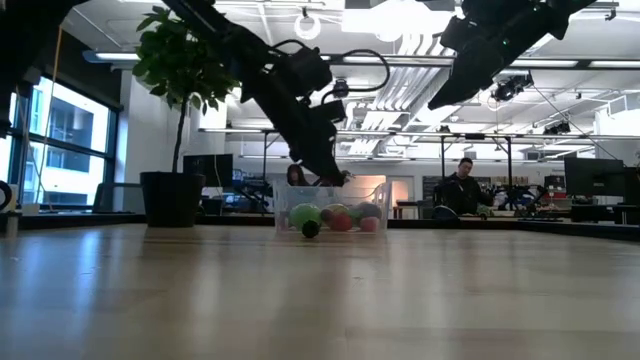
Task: Pick and placing Produce into tupperware
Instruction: Put the strawberry into the transparent bin
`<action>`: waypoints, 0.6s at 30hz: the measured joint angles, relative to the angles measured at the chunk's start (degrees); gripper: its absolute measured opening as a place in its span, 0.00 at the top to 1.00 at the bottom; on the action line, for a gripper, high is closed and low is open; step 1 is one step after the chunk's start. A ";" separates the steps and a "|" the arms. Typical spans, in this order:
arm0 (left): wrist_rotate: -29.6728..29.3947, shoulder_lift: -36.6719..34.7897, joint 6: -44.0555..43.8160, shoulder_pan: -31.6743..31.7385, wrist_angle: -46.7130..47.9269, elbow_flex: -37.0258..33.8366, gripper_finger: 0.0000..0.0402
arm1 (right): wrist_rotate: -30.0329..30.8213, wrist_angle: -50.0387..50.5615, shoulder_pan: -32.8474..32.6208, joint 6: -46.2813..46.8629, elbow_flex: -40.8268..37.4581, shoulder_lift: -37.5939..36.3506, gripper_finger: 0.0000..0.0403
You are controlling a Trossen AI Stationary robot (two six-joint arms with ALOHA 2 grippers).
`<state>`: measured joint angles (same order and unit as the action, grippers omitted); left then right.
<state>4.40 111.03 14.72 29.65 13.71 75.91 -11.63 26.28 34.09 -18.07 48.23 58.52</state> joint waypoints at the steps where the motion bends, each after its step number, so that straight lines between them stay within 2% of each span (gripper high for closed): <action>1: 0.00 -0.03 0.00 -0.02 -0.21 0.02 0.64 | 0.01 0.04 0.00 0.01 0.00 0.00 0.81; 18: 2.05 1.29 -0.65 -0.02 0.01 0.02 0.63 | -0.01 0.02 0.00 0.00 0.00 0.00 0.81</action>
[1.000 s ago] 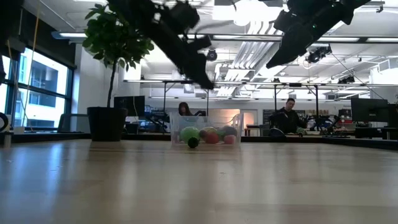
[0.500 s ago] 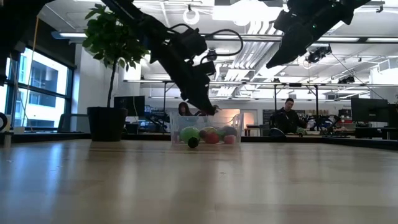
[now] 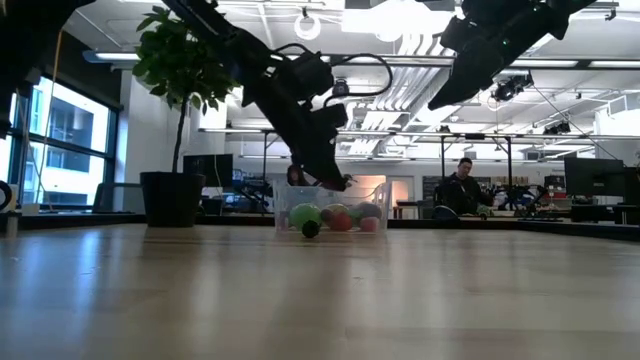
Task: Pick and placing Produce into tupperware
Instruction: Put the strawberry into the transparent bin, then put the blackberry into the transparent bin
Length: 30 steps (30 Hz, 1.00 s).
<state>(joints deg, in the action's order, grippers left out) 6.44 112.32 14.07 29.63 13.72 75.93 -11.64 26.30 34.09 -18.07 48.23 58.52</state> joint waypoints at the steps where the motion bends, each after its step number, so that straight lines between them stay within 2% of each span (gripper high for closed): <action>1: 0.01 0.40 -0.23 -0.02 -0.39 0.09 0.61 | 0.00 0.00 0.00 0.01 0.00 0.00 0.81; 11: -0.61 0.45 0.54 0.00 0.12 0.01 0.46 | 0.00 0.00 0.02 0.01 0.00 0.00 0.81; 23: -1.08 -0.56 1.20 -0.18 0.57 3.99 0.45 | -0.02 0.00 0.02 -0.01 0.00 0.00 0.81; 30: -0.46 -6.21 3.05 -1.48 9.72 7.07 0.45 | -0.02 0.00 0.00 0.01 0.00 0.00 0.81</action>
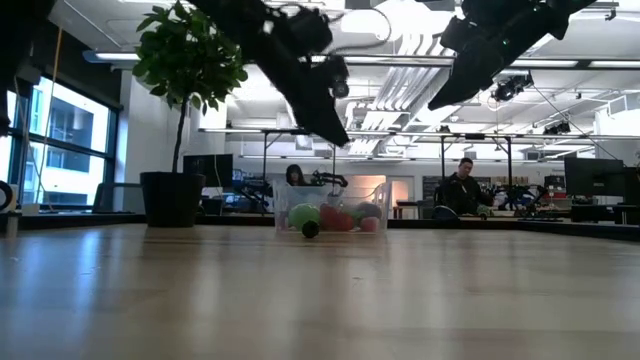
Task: Pick and placing Produce into tupperware
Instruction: Put the blackberry into the transparent bin
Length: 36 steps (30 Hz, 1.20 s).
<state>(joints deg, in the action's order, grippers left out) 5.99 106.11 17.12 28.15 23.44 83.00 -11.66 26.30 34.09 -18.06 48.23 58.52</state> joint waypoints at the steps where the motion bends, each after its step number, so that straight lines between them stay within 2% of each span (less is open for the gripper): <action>1: 0.56 -1.26 0.38 -0.47 1.61 0.00 0.45 | 0.00 0.00 0.02 0.00 0.00 0.00 0.81; 6: 0.35 -6.64 1.67 -3.56 8.40 -1.20 0.45 | 0.02 0.03 0.01 0.00 0.00 0.00 0.81; 10: -0.02 -9.92 0.49 -6.25 9.03 -5.85 0.45 | 0.01 0.02 0.01 -0.01 0.00 0.00 0.81; 15: -0.12 -13.90 -5.56 -9.47 -1.76 -18.37 0.45 | 0.02 0.00 0.02 0.00 0.00 0.00 0.81; 19: -4.36 -17.34 -10.01 -12.15 -17.67 -30.27 0.45 | 0.00 0.00 0.01 -0.01 0.00 0.00 0.81; 22: -7.82 -18.10 -11.18 -13.45 -26.21 -35.64 0.45 | 0.02 0.00 0.02 -0.02 0.00 0.00 0.81; 28: -8.40 -15.90 -14.37 -13.54 -33.02 -40.36 0.45 | 0.00 0.00 0.00 -0.01 0.00 0.00 0.81; 32: -10.03 -13.37 -14.81 -13.53 -36.08 -40.33 0.45 | 0.02 0.00 0.02 -0.02 0.00 0.00 0.81; 36: -9.20 -9.90 -16.25 -13.54 -38.15 -40.35 0.45 | 0.02 0.00 0.02 0.00 0.00 0.00 0.81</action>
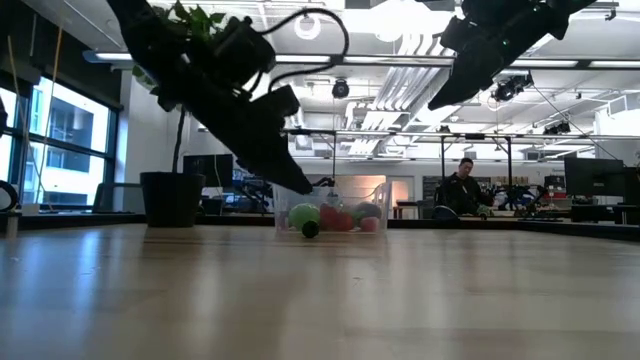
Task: Pick and placing Produce into tupperware
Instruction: Put the blackberry into the transparent bin
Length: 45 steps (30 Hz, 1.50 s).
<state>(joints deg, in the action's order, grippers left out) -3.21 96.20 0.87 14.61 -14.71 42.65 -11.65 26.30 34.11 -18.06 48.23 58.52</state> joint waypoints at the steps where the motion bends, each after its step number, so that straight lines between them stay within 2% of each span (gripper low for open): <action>1: 0.15 0.82 -0.32 0.00 -0.90 0.00 0.45 | -0.02 0.00 -0.01 -0.01 0.00 0.00 0.81; 7: 0.16 4.31 -1.32 0.00 -4.99 0.01 0.45 | -0.02 0.00 -0.02 0.00 0.00 0.00 0.81; 30: 0.31 11.79 -1.54 -0.02 -8.84 1.34 0.45 | 0.00 0.00 0.00 -0.02 0.00 0.00 0.81; 45: -0.72 11.89 -1.30 -0.04 -7.67 1.55 0.45 | 0.01 0.00 -0.02 -0.02 0.00 0.01 0.81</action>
<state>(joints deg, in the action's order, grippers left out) -3.93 108.09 -0.43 14.57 -22.38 44.21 -11.64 26.30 34.09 -18.08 48.23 58.53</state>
